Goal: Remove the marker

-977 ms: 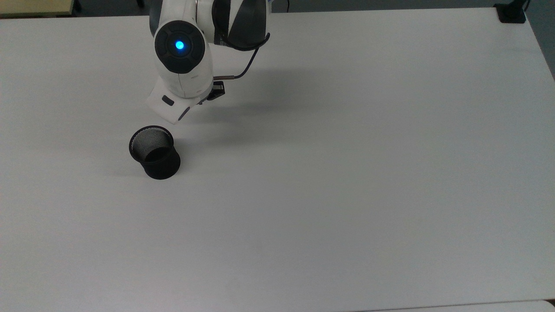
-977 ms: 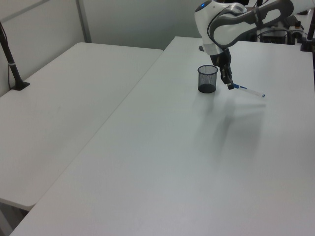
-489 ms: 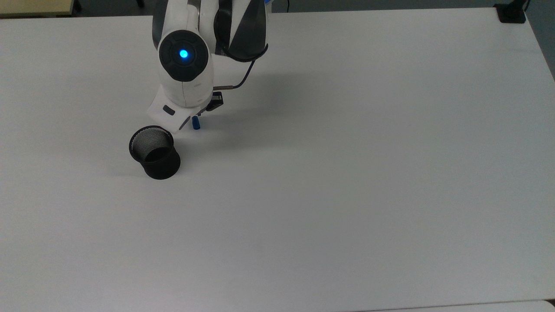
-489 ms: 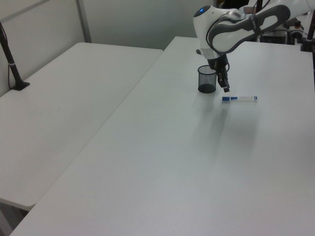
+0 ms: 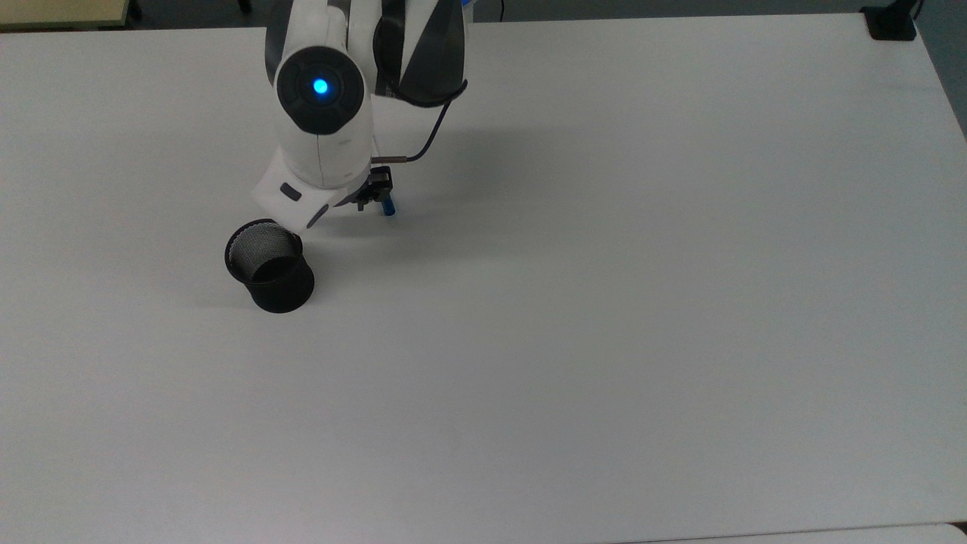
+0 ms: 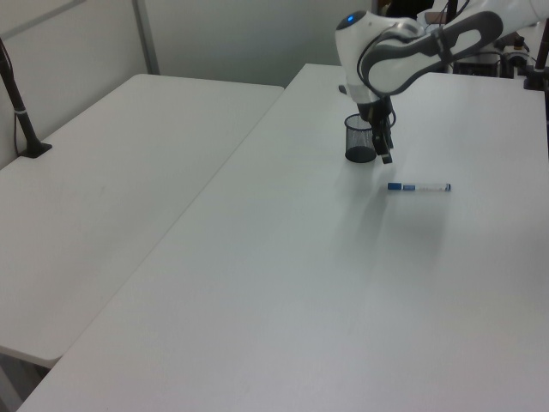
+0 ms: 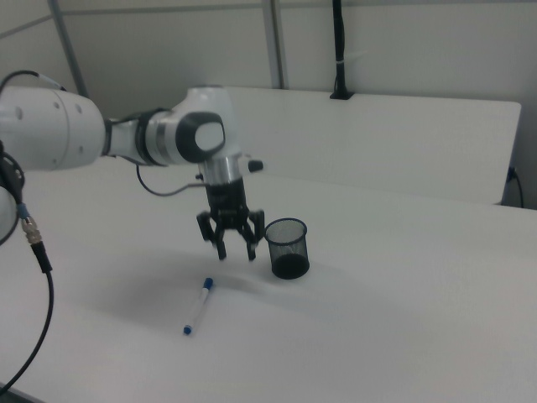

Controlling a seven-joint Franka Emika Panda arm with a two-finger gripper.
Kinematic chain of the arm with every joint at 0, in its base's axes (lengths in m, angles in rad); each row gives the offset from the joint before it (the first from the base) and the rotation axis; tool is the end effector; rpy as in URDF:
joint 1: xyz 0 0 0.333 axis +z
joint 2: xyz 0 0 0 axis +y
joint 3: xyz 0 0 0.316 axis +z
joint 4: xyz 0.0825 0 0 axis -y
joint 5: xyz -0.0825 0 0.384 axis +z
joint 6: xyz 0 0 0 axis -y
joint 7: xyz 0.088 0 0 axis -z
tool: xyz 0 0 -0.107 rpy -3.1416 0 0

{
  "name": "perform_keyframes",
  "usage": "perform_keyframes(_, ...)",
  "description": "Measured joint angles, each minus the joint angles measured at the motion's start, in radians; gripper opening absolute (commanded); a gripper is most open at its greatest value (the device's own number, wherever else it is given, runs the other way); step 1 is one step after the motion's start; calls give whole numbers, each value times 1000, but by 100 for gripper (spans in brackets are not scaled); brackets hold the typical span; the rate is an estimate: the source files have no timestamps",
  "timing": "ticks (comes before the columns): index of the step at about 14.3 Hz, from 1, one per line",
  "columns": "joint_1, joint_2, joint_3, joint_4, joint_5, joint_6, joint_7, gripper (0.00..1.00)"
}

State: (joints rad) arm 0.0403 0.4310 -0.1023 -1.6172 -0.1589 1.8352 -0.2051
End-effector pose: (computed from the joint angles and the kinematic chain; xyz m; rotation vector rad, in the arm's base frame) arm 0.6482 -0.0457 0.3620 2.9436 0.3040 -0.3495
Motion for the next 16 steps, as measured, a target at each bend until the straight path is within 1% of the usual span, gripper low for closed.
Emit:
perform_keyframes(2,4,-60,2,10,25,-10,51,100)
perform_keyframes(3,5,-119,4,13,63,-26,79,100)
perform_keyframes(6,1,-239,4,14,134,-83,127,100)
perform_keyframes(7,-2,-296,4,13,151,-109,163,100)
perform_keyframes(9,-2,-353,4,11,156,-155,217,100)
perform_keyframes(12,-2,-402,4,2,157,-181,257,100)
perform_keyframes(16,-1,-403,4,-10,157,-181,268,100)
